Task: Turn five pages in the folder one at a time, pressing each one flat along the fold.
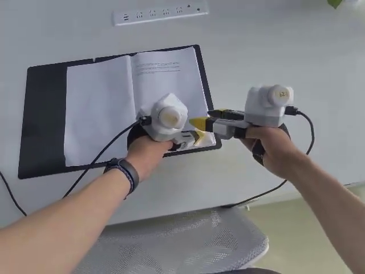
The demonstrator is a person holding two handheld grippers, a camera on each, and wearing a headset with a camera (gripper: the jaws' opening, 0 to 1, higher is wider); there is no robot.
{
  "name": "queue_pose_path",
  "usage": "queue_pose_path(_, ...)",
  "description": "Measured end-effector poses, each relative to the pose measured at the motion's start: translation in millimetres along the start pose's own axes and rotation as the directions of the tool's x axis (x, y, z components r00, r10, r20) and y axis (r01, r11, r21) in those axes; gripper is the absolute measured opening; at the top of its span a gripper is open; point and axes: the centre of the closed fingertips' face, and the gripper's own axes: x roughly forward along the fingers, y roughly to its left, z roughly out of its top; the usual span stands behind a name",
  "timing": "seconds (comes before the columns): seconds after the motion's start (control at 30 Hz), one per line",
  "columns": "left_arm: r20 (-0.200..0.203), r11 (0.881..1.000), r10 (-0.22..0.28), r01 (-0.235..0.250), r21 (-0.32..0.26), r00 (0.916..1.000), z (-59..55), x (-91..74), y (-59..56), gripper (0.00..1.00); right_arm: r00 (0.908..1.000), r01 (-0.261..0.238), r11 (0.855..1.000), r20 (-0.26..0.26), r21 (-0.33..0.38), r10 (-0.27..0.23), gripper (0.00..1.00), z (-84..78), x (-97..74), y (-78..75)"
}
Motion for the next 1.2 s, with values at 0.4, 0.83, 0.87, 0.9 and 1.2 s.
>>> queue_pose_path(0.4,0.002,1.0,-0.003,0.003,-0.008,1.0,0.7,0.1,0.3,0.5,0.9988,-0.036,0.991,0.037,0.126,0.031,0.22,0.7,1.3,-15.4)
queue_pose_path(0.83,-0.005,1.0,-0.014,0.014,-0.014,0.9999,1.0,0.0,-1.2,0.52,0.9972,-0.035,0.981,0.072,0.189,0.021,0.02,4.9,2.2,-20.1)
queue_pose_path(0.87,-0.006,1.0,-0.015,0.015,-0.015,0.9999,0.9,0.0,-1.5,0.52,0.9969,-0.038,0.981,0.075,0.191,0.024,0.02,5.0,2.5,-19.9)
queue_pose_path(0.9,-0.006,1.0,-0.017,0.016,-0.014,0.9998,0.8,0.2,-1.6,0.53,0.9966,-0.043,0.98,0.078,0.195,0.028,0.02,5.4,2.4,-19.4)
queue_pose_path(1.2,-0.01,1.0,-0.024,0.024,-0.01,0.9997,0.3,0.1,-1.4,0.53,0.9978,-0.053,0.98,0.05,0.193,0.044,0.06,3.5,8.8,-22.7)
